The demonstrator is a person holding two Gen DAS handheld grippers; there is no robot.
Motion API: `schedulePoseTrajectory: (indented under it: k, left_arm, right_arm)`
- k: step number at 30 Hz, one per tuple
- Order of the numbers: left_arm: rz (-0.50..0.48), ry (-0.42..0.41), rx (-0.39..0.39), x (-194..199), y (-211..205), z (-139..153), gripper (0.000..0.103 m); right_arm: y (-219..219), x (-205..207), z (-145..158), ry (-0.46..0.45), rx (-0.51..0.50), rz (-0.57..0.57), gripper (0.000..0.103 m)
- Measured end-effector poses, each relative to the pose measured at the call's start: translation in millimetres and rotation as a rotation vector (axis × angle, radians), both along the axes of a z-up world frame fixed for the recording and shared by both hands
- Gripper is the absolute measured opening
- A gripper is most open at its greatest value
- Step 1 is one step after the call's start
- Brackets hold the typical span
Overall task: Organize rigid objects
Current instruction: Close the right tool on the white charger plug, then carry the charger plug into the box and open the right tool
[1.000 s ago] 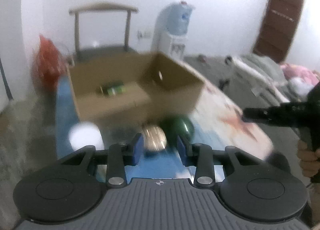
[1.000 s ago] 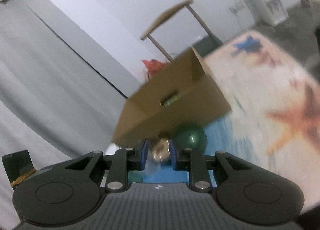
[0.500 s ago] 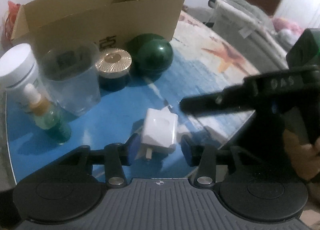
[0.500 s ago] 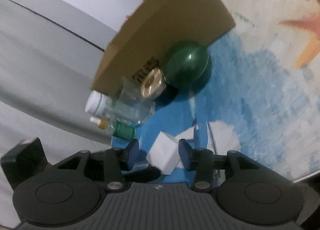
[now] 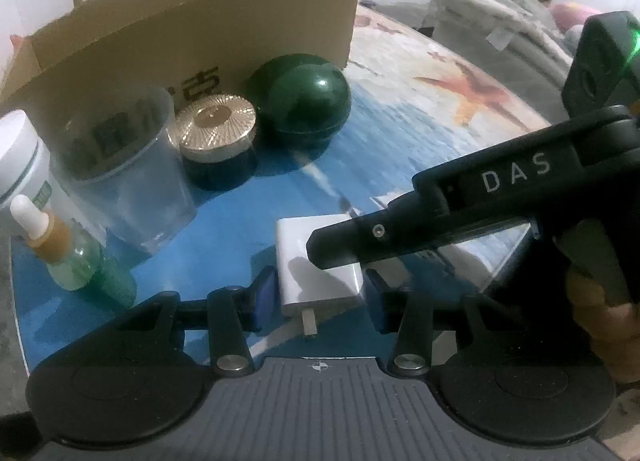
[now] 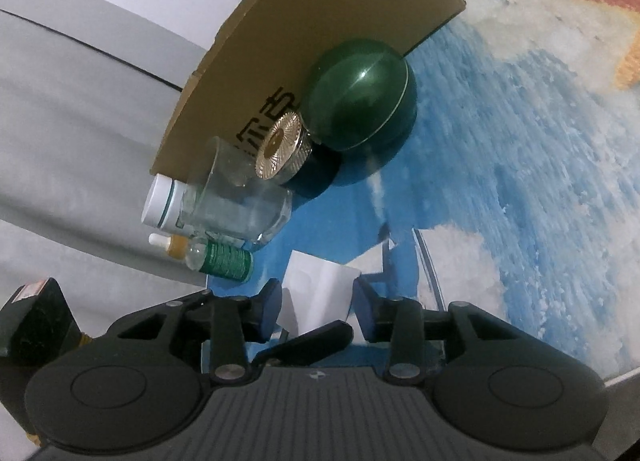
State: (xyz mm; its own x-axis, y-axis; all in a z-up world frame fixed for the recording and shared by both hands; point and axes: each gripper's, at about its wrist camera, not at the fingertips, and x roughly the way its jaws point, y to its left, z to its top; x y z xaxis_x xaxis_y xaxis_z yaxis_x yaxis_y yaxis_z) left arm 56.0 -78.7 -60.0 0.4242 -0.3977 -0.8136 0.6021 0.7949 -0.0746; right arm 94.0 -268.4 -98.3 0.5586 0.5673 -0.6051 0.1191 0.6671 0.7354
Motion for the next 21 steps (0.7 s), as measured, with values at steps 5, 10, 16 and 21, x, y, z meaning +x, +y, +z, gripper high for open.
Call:
schedulePoseTrajectory:
  k: [5, 10, 16, 21]
  left_arm:
    - [0.010, -0.060, 0.001, -6, 1, 8, 0.044]
    - [-0.002, -0.143, 0.006, -18, -2, 24, 0.044]
    - [-0.014, -0.277, -0.003, -34, -6, 55, 0.044]
    - [0.004, -0.384, -0.015, -23, -4, 96, 0.044]
  right_arm:
    - [4, -3, 4, -0.015, -0.011, 0.004, 0.042]
    - [4, -12, 23, -0.073, -0.029, -0.007, 0.041]
    - [0, -22, 62, -0.171, -0.064, -0.022, 0.042]
    - [-2, -7, 116, -0.293, -0.120, 0.005, 0.042]
